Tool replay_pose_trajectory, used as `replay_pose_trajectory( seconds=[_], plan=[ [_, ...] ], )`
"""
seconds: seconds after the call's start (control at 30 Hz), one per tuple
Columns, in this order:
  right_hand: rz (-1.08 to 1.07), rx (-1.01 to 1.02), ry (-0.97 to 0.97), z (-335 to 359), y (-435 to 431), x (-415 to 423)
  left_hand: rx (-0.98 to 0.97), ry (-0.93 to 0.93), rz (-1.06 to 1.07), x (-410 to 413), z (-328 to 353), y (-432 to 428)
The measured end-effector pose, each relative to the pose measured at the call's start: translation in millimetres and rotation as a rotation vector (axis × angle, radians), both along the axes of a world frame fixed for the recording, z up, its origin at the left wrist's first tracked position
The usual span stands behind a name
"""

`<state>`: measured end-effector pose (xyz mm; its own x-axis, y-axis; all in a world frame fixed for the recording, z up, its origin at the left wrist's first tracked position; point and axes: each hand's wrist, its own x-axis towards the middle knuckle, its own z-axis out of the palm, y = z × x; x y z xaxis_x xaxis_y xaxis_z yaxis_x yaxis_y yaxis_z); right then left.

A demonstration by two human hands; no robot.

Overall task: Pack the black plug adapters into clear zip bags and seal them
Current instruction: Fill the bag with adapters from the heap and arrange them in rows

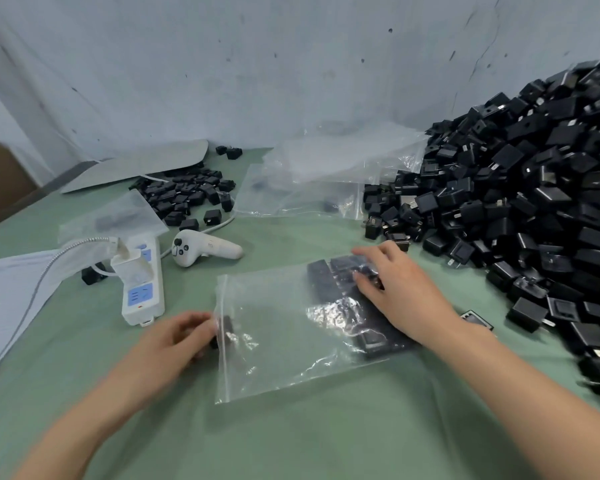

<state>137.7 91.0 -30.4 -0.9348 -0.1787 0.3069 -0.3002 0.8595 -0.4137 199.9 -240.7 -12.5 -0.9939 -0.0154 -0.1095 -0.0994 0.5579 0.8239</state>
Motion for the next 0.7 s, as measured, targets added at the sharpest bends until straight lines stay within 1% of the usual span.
replay_pose_trajectory(
  seconds=[0.1, 0.17, 0.23, 0.3, 0.37, 0.5, 0.57, 0.7],
  plan=[
    [0.017, 0.035, 0.011, -2, -2, -2, -0.043, 0.091, -0.153, 1, -5, 17],
    [0.021, 0.018, 0.025, -2, -1, -1, -0.154, 0.162, -0.203, 0, -9, 16],
    [0.026, 0.020, 0.031, -2, 0, -1, -0.238, 0.177, -0.266, -1, -8, 7],
    [0.032, 0.031, 0.029, -2, 0, -1, -0.270, 0.180, -0.341, 0, -5, -1],
    [0.035, 0.039, 0.024, -2, 0, -2, -0.287, 0.186, -0.382, 1, -4, -3],
    [0.031, 0.026, 0.018, -1, -1, 0, -0.300, 0.179, -0.385, -13, -6, 6],
    [0.032, 0.035, 0.022, -2, -1, 1, -0.277, 0.173, -0.405, -20, -6, 17],
    [0.027, 0.031, 0.025, -3, 0, 1, -0.214, 0.220, -0.464, -36, -11, 38]
  ],
)
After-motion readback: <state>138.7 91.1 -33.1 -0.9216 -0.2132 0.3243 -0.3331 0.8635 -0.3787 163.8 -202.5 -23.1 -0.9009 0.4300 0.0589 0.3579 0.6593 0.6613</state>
